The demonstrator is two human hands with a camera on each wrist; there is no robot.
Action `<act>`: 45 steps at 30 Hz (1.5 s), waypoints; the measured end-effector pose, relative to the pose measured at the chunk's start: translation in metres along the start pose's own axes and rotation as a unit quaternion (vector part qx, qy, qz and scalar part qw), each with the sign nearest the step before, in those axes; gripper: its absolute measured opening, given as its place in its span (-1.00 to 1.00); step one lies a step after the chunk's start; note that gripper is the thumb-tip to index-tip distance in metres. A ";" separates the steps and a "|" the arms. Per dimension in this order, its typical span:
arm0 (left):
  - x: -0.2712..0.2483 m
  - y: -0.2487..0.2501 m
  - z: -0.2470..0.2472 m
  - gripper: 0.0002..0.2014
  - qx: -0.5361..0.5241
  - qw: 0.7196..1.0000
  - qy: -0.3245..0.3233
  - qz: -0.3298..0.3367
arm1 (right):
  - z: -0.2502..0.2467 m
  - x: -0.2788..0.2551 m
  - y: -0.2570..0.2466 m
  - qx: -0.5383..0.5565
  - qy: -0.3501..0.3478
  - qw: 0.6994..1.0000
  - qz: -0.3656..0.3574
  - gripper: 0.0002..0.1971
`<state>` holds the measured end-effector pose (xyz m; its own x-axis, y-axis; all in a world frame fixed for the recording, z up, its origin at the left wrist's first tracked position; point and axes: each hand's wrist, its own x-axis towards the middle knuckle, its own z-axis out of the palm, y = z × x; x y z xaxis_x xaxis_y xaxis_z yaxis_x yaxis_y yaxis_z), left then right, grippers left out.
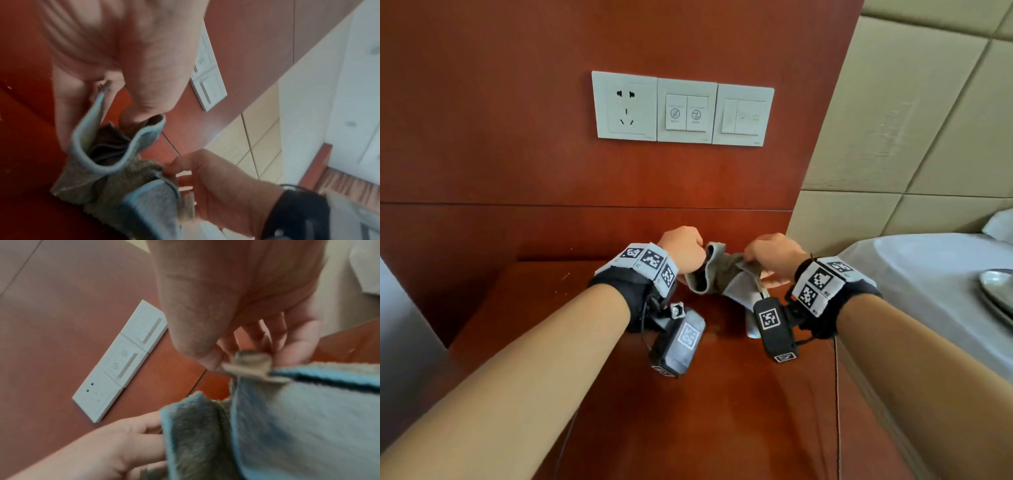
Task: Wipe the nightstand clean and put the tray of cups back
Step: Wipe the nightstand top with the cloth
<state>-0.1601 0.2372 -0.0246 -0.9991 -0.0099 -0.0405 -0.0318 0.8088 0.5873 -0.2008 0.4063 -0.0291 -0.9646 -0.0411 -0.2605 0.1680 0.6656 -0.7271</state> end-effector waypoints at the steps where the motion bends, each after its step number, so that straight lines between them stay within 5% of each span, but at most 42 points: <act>1: 0.001 0.005 0.010 -0.77 -0.009 1.000 -0.003 0.001 | -0.004 0.001 0.010 0.023 -0.007 1.000 0.008 -0.77; 5: 0.007 0.016 0.036 -0.63 -0.020 0.999 -0.022 0.018 | -0.009 -0.004 0.038 -0.028 -0.015 0.999 -0.027 -0.85; 10: 0.015 0.018 0.044 -0.56 0.113 0.990 -0.072 0.047 | -0.006 -0.010 0.044 0.005 -0.079 0.995 -0.053 -0.33; 15: 0.015 0.020 0.064 -0.66 0.204 0.972 -0.093 0.066 | 0.005 -0.014 0.042 -0.205 -0.049 0.965 -0.159 -0.53; 21: 0.018 0.037 0.073 -0.64 0.137 0.984 -0.078 0.083 | -0.012 -0.017 0.047 -0.276 -0.051 0.955 -0.091 -0.45; 26: 0.024 0.039 0.078 -0.32 0.095 0.988 -0.069 0.096 | -0.029 -0.021 0.056 -0.306 -0.041 0.949 -0.070 -0.39; 31: 0.035 0.042 0.091 -0.45 0.163 0.977 -0.089 0.106 | -0.031 -0.018 0.059 -0.328 -0.058 0.940 -0.079 -0.33; 37: 0.048 0.048 0.102 -0.70 0.189 0.974 -0.025 0.120 | -0.031 0.008 0.058 -0.363 -0.008 0.929 -0.071 -0.48; 45: 0.085 0.056 0.110 -0.70 0.190 0.978 -0.013 0.083 | -0.032 0.052 0.061 -0.338 0.030 0.937 -0.080 -0.45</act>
<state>-0.2440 0.3466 -0.0841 -0.9886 0.1502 0.0062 0.1472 0.9583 0.2449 -0.2471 0.4684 -0.0669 -0.9797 -0.1516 -0.1314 -0.1268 0.9754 -0.1802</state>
